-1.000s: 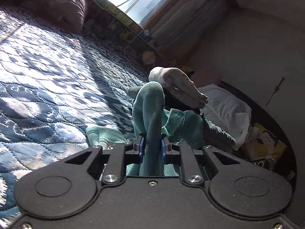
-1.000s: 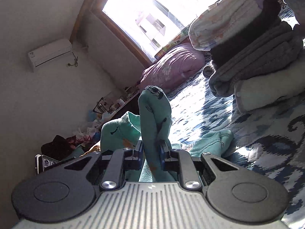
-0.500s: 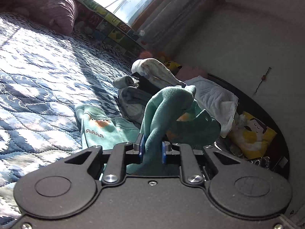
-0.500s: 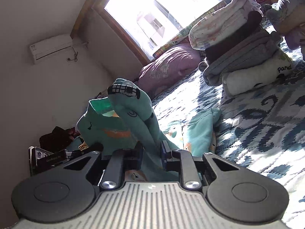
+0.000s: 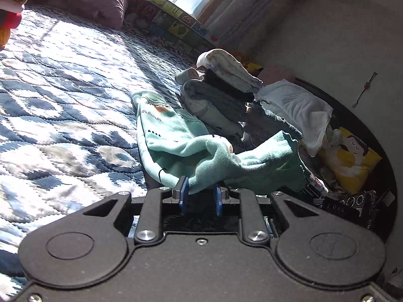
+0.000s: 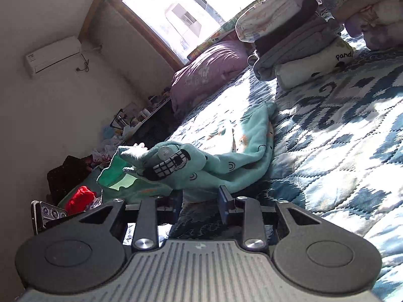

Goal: Fold clothes

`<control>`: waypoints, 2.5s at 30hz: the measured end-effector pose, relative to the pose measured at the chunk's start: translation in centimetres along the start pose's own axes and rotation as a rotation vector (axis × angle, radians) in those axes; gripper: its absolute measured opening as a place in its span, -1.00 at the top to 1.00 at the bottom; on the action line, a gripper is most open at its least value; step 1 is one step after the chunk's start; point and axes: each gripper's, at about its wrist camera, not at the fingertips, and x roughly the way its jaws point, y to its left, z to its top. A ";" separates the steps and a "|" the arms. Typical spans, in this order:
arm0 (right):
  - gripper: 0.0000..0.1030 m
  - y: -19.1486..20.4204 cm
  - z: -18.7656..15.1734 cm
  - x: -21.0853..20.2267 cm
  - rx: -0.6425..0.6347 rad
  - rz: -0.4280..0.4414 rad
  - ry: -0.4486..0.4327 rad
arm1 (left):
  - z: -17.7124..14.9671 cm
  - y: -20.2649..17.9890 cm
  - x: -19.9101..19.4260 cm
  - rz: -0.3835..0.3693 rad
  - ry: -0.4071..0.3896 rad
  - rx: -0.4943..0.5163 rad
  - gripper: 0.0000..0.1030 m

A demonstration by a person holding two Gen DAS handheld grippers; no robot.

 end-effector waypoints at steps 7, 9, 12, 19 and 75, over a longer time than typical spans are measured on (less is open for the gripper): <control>0.24 1.4 -3.3 -2.8 0.031 -0.059 0.060 | -2.9 0.0 -2.5 0.021 0.053 -0.007 0.52; 0.18 1.7 -4.1 -3.8 0.032 -0.082 0.072 | -3.5 -0.1 -3.0 0.027 0.069 0.004 0.47; 0.09 1.9 -5.1 -5.5 0.049 -0.113 0.081 | -4.3 -0.2 -4.1 0.039 0.090 0.027 0.41; 0.06 1.6 -5.4 -7.2 0.077 -0.148 -0.002 | -3.5 -0.4 -6.0 0.002 0.010 -0.035 -0.08; -0.05 4.7 -5.1 -0.4 -0.361 -0.310 -0.027 | -0.7 -0.7 -2.3 0.189 0.025 0.040 -0.18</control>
